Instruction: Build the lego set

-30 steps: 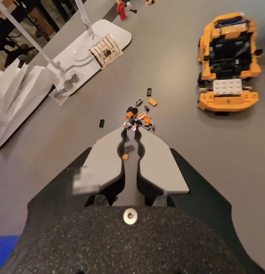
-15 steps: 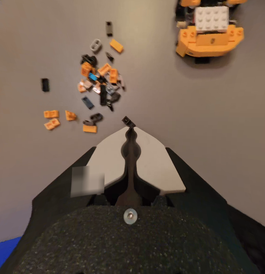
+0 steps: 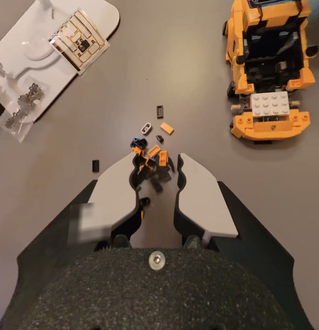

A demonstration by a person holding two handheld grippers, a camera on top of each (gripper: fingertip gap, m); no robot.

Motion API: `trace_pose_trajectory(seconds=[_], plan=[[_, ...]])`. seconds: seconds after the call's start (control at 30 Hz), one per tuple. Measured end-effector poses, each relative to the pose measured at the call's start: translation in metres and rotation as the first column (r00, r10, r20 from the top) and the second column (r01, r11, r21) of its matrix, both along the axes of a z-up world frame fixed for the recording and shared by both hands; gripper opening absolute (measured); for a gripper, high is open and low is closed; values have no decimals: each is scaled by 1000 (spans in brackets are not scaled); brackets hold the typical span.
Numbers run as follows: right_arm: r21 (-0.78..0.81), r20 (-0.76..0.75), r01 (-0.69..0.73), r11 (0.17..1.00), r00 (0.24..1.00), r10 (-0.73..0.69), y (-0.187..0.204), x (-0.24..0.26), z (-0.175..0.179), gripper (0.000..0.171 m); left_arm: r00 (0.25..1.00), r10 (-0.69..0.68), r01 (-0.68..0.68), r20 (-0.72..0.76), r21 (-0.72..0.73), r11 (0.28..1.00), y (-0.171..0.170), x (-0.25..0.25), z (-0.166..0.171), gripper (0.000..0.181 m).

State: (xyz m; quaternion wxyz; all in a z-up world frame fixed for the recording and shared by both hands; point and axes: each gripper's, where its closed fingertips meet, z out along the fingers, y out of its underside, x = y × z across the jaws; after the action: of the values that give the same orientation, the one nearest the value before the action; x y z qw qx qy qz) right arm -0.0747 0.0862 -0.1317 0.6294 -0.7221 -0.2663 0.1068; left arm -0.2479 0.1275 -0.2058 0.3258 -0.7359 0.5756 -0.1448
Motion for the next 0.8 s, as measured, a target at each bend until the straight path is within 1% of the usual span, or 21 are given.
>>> trace_pose_trajectory(seconds=[0.13,0.2,0.23,0.27,0.33,0.47,0.5,0.53,0.57,0.67,0.8], plan=[[4,2,9,1000,1000,-9,0,3,1,26,998,-47,43,-43,-80,996,5,25,-13,60],[-1,-3,14,1000,1000,-14,1,5,0,27,997,-62,59,-45,-67,996,10,32,-20,61],[-6,-8,12,1000,1000,-12,1,5,0,27,998,-50,48,-25,-63,997,12,33,-19,54],[-9,-15,7,1000,1000,-7,1,4,0,26,999,-31,30,-38,-50,998,16,30,-20,48],[-9,-21,-9,1000,1000,9,0,2,2,27,999,-18,16,-50,-33,999,18,21,-20,42],[-23,-18,-38,999,999,38,-2,-4,0,26,998,66,-66,-6,-120,991,21,7,-22,33],[-31,-18,-46,998,999,46,-3,-6,-1,26,996,94,-93,6,-122,988,26,3,-22,30],[-36,-17,-51,998,999,51,-3,-7,-2,26,993,118,-117,2,-109,987,30,-2,-22,21],[-40,-15,-55,998,998,54,-3,-7,-3,26,991,133,-133,-8,-99,986,33,-6,-22,17],[-49,-18,-65,997,998,64,-3,-9,-4,26,989,147,-147,-2,-71,987,36,-12,-18,18],[-56,-33,-73,996,997,71,-4,-9,-3,26,993,91,-86,78,-63,994,29,2,-8,28]])
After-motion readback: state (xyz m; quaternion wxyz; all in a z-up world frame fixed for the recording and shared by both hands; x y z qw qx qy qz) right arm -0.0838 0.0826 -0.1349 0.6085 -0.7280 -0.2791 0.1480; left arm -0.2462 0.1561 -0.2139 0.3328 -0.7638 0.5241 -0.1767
